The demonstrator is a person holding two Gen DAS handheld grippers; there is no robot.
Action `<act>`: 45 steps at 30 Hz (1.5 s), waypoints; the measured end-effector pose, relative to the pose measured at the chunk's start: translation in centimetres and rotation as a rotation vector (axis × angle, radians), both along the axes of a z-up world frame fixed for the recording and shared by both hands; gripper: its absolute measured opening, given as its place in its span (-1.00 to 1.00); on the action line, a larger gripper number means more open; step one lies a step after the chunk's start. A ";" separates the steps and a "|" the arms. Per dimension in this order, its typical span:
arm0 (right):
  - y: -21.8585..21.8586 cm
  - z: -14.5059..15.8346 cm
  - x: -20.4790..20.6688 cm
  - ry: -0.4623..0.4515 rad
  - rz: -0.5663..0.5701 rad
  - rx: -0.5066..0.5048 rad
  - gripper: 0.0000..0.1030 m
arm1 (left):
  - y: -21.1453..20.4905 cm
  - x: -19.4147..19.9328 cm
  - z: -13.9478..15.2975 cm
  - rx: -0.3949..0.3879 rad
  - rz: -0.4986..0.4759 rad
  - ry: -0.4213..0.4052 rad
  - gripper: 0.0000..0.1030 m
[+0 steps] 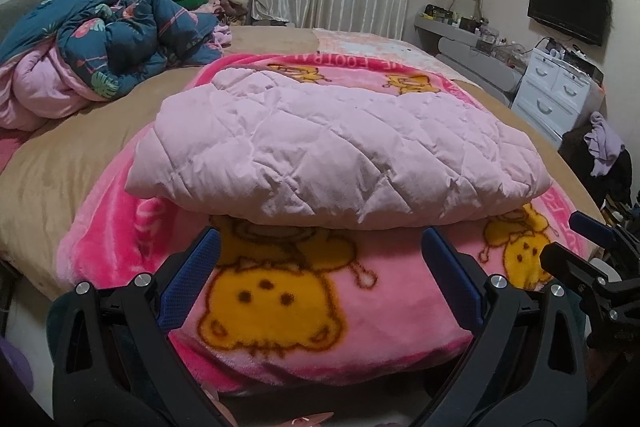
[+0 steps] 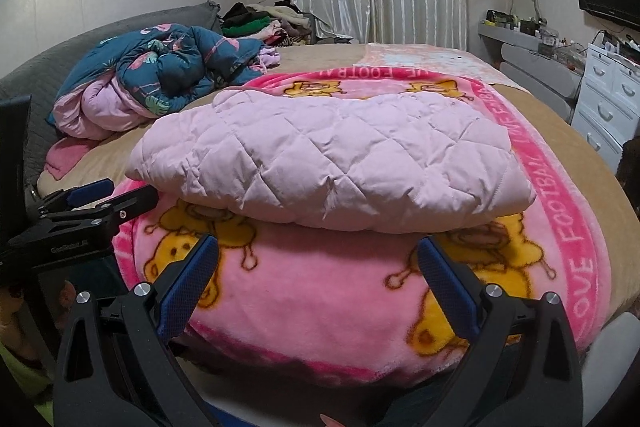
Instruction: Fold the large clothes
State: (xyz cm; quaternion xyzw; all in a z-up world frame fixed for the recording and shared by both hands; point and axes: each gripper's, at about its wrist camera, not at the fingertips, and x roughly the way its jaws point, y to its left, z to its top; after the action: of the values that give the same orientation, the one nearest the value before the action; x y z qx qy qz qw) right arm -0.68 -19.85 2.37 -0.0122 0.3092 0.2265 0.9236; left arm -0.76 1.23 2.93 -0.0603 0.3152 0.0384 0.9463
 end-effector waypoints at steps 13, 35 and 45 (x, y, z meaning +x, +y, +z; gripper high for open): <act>-0.3 0.3 0.0 -0.005 -0.007 0.002 0.92 | 0.0 -0.3 0.6 0.003 -0.006 -0.022 0.82; -0.4 0.2 0.0 -0.004 -0.009 0.003 0.92 | 0.1 -0.6 1.0 0.013 -0.001 -0.045 0.82; -0.4 0.2 0.0 -0.004 -0.008 0.003 0.92 | 0.1 -0.6 1.0 0.012 -0.003 -0.040 0.82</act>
State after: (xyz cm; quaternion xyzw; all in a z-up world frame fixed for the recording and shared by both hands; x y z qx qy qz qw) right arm -0.64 -20.22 2.61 -0.0099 0.3072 0.2230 0.9251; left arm -1.38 1.35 3.91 -0.0549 0.2959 0.0378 0.9529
